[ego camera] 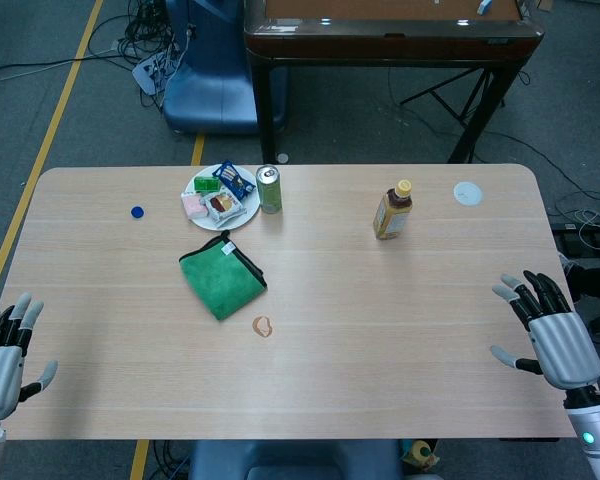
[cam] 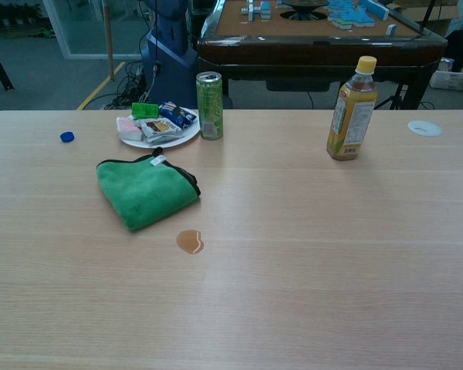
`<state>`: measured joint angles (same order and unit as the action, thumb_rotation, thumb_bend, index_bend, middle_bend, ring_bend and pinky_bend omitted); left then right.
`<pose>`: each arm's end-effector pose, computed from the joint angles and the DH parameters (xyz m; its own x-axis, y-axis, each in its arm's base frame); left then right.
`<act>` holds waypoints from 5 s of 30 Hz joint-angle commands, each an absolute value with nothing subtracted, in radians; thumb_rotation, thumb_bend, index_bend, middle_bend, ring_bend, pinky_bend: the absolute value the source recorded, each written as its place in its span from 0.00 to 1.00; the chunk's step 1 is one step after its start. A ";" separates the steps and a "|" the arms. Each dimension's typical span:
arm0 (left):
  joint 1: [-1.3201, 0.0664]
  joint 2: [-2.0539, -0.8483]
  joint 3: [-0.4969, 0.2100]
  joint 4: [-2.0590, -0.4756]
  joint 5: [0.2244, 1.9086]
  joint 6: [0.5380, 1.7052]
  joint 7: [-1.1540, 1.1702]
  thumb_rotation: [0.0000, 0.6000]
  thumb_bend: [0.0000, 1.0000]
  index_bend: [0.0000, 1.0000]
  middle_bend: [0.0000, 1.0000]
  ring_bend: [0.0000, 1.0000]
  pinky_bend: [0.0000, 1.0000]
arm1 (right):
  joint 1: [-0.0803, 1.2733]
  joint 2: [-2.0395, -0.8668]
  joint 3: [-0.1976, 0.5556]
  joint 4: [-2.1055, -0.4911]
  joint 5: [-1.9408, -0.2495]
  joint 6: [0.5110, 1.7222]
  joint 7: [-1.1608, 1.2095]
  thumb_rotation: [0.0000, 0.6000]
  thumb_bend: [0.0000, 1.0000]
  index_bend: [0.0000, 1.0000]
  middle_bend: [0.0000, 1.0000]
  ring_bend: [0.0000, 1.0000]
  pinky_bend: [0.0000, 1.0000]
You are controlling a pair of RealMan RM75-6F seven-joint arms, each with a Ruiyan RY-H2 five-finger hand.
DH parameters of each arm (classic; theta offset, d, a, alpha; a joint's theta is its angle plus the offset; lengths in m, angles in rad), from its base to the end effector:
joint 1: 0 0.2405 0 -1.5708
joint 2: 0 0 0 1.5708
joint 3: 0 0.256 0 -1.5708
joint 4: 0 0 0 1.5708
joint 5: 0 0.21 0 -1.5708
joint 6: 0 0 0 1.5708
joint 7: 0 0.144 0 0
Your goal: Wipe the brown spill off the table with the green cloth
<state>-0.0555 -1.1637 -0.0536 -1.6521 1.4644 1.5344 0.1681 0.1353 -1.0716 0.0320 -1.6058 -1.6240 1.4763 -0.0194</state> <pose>-0.3062 0.1717 0.1502 0.4692 -0.0260 0.8827 0.8824 0.0543 -0.4674 -0.2926 -0.1914 0.1638 0.4726 0.0025 0.8813 -0.8676 -0.1741 0.4658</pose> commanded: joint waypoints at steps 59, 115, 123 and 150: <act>-0.782 -1.518 -0.222 -1.263 1.150 0.678 0.120 1.00 0.17 0.04 0.00 0.00 0.00 | 0.094 -0.974 0.069 -1.751 -1.623 1.560 -0.163 1.00 0.18 0.21 0.17 0.06 0.02; -0.881 -1.680 -0.114 -1.156 1.118 0.689 0.183 1.00 0.15 0.54 0.53 0.57 0.72 | 0.088 -0.984 0.074 -1.727 -1.606 1.552 -0.145 1.00 0.18 0.21 0.17 0.06 0.02; -0.892 -1.698 -0.090 -1.214 1.164 0.673 0.187 1.00 0.15 0.52 0.53 0.57 0.72 | 0.080 -0.981 0.072 -1.727 -1.605 1.560 -0.143 1.00 0.18 0.21 0.17 0.06 0.02; -0.910 -1.790 -0.097 -1.113 1.202 0.739 0.292 1.00 0.15 0.50 0.53 0.56 0.68 | 0.071 -0.985 0.072 -1.715 -1.603 1.569 -0.128 1.00 0.18 0.21 0.17 0.06 0.02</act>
<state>-0.9125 -1.7925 -0.0928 -1.1169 1.2061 0.7363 0.2907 0.0715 -0.9849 0.0724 -1.7152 -1.6030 1.5693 -0.1282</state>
